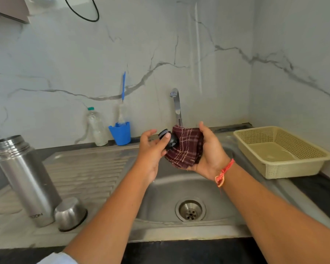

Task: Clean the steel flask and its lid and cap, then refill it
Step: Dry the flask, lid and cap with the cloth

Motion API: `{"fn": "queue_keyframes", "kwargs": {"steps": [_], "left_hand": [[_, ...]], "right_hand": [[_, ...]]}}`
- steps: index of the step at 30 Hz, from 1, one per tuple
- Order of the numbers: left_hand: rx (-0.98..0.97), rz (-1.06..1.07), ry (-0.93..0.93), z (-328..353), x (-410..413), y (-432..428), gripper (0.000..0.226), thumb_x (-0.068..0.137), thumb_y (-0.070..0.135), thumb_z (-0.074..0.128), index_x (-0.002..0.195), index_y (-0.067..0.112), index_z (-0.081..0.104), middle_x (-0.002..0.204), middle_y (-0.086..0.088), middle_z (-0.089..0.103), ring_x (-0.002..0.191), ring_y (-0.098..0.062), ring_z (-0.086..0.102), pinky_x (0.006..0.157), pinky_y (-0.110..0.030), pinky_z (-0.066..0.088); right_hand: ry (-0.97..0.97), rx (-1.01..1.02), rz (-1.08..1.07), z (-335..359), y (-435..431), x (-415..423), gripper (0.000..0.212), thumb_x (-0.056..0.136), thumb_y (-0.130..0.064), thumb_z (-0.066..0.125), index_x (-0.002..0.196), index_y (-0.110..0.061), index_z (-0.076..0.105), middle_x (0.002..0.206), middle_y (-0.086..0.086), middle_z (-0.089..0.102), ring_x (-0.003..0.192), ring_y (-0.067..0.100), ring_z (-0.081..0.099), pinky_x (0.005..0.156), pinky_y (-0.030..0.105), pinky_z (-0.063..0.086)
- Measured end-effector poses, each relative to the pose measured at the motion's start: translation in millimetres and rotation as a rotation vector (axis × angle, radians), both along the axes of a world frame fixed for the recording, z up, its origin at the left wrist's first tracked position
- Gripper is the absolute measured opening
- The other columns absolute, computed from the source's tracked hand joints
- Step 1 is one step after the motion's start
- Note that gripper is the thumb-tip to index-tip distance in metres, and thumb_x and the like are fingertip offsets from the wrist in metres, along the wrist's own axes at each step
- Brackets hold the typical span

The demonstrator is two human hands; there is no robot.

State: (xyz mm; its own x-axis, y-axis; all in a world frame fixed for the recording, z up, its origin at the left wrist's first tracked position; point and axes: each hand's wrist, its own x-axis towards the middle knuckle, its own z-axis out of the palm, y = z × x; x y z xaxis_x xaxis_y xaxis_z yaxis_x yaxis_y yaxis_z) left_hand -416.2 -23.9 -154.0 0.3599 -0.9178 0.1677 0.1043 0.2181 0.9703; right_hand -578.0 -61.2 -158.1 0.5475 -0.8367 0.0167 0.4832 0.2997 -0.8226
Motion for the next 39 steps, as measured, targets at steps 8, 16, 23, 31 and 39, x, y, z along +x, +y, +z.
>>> {"fn": "queue_keyframes", "kwargs": {"steps": [8,16,23,31,39], "left_hand": [[0.006,-0.224,0.082,-1.7,8.6,10.7,0.037,0.100,0.007,0.063,0.137,0.014,0.064,0.126,-0.008,0.073,0.119,-0.021,0.069,0.097,-0.034,0.058],[-0.006,-0.273,-0.062,-3.7,7.6,10.6,0.039,0.102,0.012,0.061,0.142,0.013,0.059,0.132,-0.010,0.069,0.119,-0.022,0.069,0.099,-0.041,0.058],[0.048,-0.129,0.117,-6.7,-0.2,6.4,0.024,0.102,0.015,0.064,0.119,-0.002,0.064,0.117,-0.022,0.073,0.101,-0.027,0.075,0.081,-0.036,0.064],[0.062,-0.078,0.453,-2.9,-3.0,4.8,0.022,0.103,0.022,0.062,0.107,0.003,0.070,0.107,-0.015,0.076,0.097,-0.023,0.075,0.074,-0.032,0.064],[0.050,-0.183,0.240,-9.9,1.7,2.2,0.036,0.099,0.013,0.068,0.131,0.002,0.058,0.123,-0.020,0.072,0.115,-0.032,0.071,0.099,-0.042,0.058]], "right_hand": [[0.134,-0.261,-0.092,2.7,8.1,2.4,0.050,0.102,-0.054,0.044,0.128,-0.014,0.062,0.119,0.014,0.070,0.111,0.030,0.068,0.101,0.053,0.051],[0.469,-0.707,-0.354,-6.5,1.1,7.1,0.045,0.093,-0.020,0.071,0.134,-0.031,0.059,0.118,-0.005,0.070,0.107,0.010,0.068,0.097,0.032,0.055],[0.718,-0.979,-0.431,-10.4,4.0,16.9,0.059,0.092,-0.018,0.070,0.146,-0.031,0.051,0.135,-0.012,0.056,0.121,0.001,0.054,0.104,0.021,0.044],[0.842,-1.073,-0.467,-14.7,14.2,27.9,0.061,0.096,-0.021,0.067,0.151,-0.034,0.043,0.156,-0.008,0.036,0.135,-0.002,0.034,0.106,0.004,0.022],[0.691,-0.933,-0.536,-13.6,10.2,22.0,0.051,0.100,-0.034,0.060,0.149,-0.038,0.046,0.146,-0.013,0.050,0.133,0.001,0.046,0.113,0.023,0.039]]}}
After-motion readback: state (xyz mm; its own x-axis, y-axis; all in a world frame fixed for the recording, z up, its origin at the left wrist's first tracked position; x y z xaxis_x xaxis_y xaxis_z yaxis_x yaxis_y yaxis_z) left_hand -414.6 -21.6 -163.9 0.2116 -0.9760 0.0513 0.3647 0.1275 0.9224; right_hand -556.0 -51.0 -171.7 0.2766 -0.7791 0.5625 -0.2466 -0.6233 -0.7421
